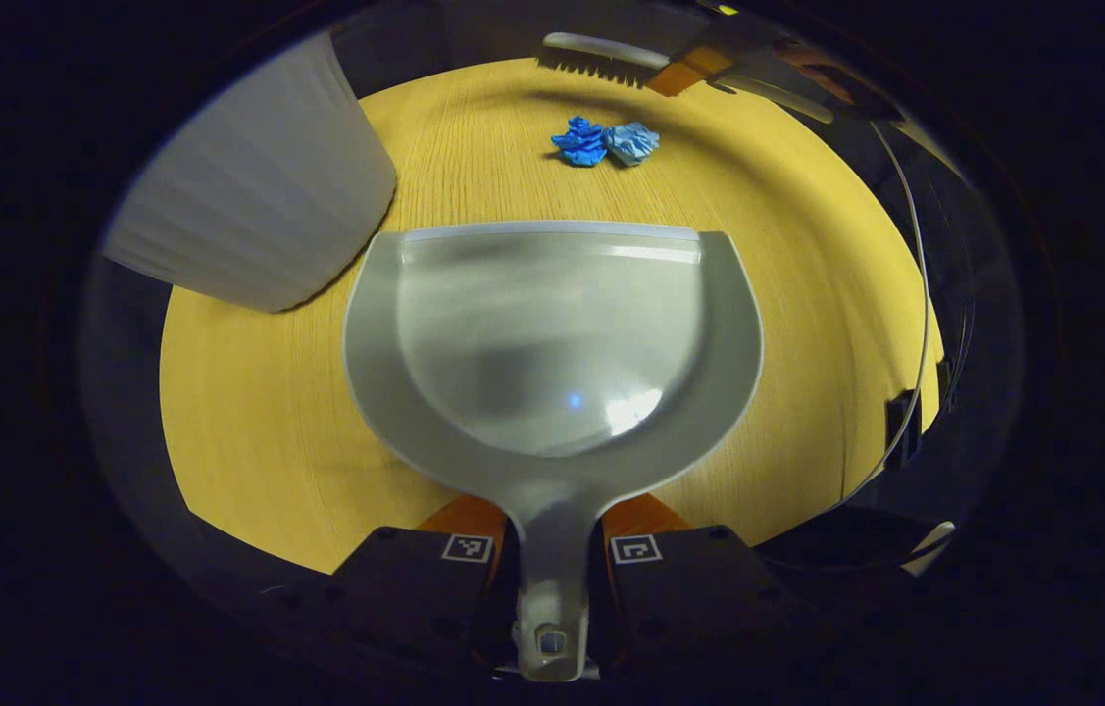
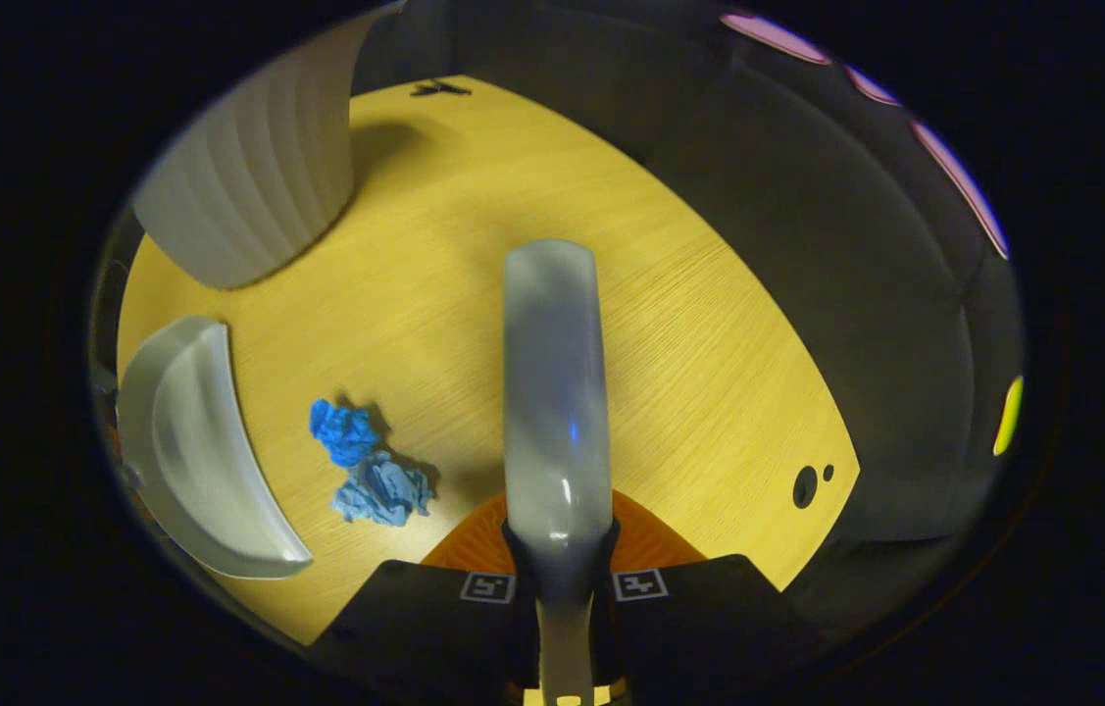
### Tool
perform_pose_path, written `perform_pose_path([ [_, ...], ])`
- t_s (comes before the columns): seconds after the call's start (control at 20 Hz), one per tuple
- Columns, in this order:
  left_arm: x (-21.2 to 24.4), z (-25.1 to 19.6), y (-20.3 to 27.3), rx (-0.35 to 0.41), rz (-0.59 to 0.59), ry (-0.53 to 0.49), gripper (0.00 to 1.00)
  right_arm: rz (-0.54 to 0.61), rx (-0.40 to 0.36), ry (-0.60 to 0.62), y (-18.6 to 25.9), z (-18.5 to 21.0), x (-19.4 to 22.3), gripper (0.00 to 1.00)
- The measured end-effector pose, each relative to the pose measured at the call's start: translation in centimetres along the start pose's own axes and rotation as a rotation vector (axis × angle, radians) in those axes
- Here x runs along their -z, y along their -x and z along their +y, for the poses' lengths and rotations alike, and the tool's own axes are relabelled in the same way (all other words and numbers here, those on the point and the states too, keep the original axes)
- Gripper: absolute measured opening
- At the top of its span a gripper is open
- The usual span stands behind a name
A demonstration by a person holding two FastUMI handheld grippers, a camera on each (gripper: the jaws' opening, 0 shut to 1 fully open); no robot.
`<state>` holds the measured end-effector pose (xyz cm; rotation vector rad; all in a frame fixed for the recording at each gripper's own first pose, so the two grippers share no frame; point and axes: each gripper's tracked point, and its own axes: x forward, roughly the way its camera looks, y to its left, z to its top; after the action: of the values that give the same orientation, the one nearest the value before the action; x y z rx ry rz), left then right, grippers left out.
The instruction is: Pick up the small broom and dustpan from the desktop, sweep the trash into the dustpan with the broom, and then empty the trash into the garbage bin.
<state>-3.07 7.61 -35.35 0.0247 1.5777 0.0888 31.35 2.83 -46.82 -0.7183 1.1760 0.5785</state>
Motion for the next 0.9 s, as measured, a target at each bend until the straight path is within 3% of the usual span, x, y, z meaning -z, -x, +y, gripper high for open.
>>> perform_pose_path([
  [0.1, 0.2, 0.1, 0.1, 0.002, 0.004, 0.004, 0.27, 0.121, -0.003, 0.133, -1.0, 1.4, 2.7, 0.22],
  [0.15, 0.4, 0.1, 0.2, 0.001, 0.005, 0.002, 0.27, 0.086, 0.029, 0.206, -1.2, 1.5, 2.1, 0.22],
  [0.4, 0.8, 0.3, 0.0, 0.018, 0.002, -0.017, 0.27, 0.117, -0.09, 0.378, 0.0, 5.6, 4.1, 0.22],
  [0.7, 1.6, 1.1, -0.2, 0.012, 0.005, -0.072, 0.27, 0.148, -0.33, 0.481, 1.9, 12.0, 6.9, 0.22],
  [0.8, 1.4, 1.1, -0.1, 0.008, -0.012, -0.083, 0.27, 0.177, -0.448, 0.464, 2.7, 13.8, 8.4, 0.27],
  [0.9, 1.7, 1.5, 0.0, -0.002, -0.031, -0.113, 0.27, 0.204, -0.486, 0.422, 2.9, 13.7, 8.7, 0.22],
])
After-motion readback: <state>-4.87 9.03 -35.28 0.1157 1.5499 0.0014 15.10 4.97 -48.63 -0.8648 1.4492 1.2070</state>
